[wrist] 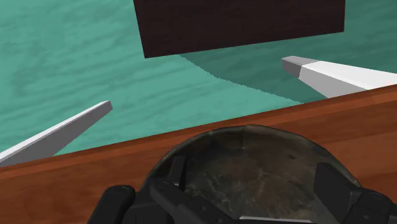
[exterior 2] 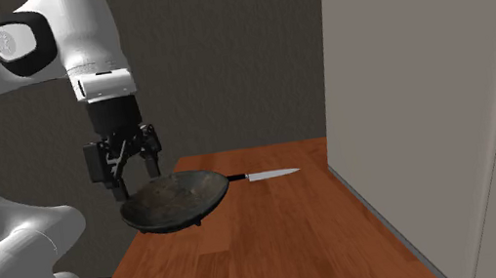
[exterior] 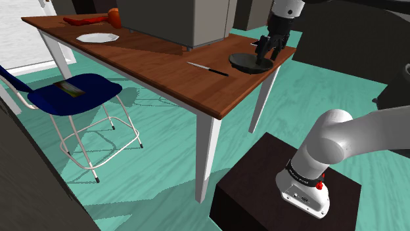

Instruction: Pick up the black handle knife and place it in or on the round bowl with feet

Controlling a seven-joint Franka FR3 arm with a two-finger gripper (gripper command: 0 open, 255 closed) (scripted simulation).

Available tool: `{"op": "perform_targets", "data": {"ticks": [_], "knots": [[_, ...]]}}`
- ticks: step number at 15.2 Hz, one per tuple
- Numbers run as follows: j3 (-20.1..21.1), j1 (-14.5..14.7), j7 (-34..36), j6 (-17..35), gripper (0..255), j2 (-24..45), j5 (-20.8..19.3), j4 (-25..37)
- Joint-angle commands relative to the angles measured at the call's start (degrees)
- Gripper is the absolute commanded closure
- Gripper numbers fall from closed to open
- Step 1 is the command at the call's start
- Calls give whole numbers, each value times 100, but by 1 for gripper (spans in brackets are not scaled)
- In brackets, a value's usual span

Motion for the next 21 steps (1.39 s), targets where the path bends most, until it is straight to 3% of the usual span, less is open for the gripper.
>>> {"op": "perform_targets", "data": {"ticks": [1, 10, 18, 21], "knots": [[0, 0, 0, 0, 0, 0, 0, 0], [45, 519, -383, 1051, 0, 1512, 448, 722], [134, 900, -787, 1603, 0, 2804, 841, 1682], [142, 903, -790, 1833, 0, 2824, 846, 1473]]}}
